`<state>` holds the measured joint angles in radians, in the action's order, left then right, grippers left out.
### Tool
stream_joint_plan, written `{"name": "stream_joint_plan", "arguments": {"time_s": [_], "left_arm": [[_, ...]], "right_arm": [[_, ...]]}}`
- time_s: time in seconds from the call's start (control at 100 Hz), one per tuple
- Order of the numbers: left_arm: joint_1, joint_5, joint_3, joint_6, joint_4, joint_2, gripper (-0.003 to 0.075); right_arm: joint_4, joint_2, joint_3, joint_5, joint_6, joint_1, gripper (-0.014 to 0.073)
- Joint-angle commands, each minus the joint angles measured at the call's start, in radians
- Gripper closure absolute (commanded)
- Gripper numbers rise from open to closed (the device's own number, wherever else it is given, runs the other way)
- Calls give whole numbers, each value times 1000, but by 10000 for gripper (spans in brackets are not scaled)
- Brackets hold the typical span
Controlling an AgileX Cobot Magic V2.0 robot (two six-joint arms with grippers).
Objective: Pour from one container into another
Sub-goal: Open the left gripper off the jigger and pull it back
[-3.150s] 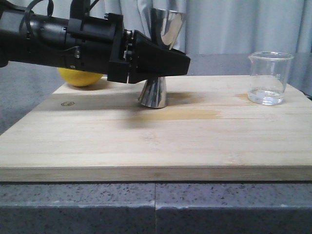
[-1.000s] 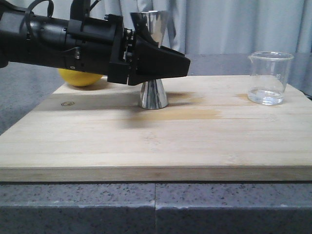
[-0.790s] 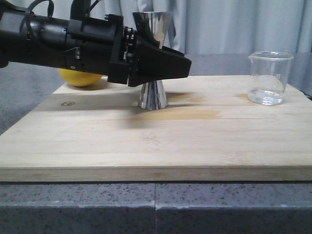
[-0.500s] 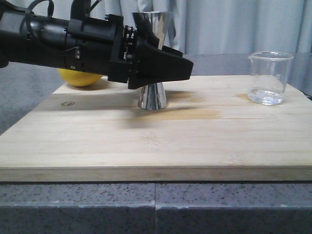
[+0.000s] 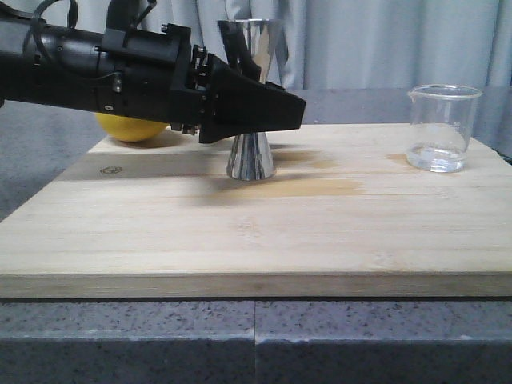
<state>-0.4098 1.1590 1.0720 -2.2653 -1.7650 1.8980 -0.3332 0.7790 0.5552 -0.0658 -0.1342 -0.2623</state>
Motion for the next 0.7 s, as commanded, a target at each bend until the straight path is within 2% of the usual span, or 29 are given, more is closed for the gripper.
{"name": "stream_joint_plan", "arguments": {"time_s": [0.0, 0.29, 0.69], "left_arm": [[2, 105, 20, 32, -42, -63, 136], [5, 85, 20, 69, 17, -90, 115], [13, -30, 20, 251, 180, -178, 115]], "right_arm": [[-8, -9, 36, -67, -4, 7, -34], [-8, -9, 36, -67, -4, 7, -34], [-8, -9, 36, -67, -4, 7, -34]]}}
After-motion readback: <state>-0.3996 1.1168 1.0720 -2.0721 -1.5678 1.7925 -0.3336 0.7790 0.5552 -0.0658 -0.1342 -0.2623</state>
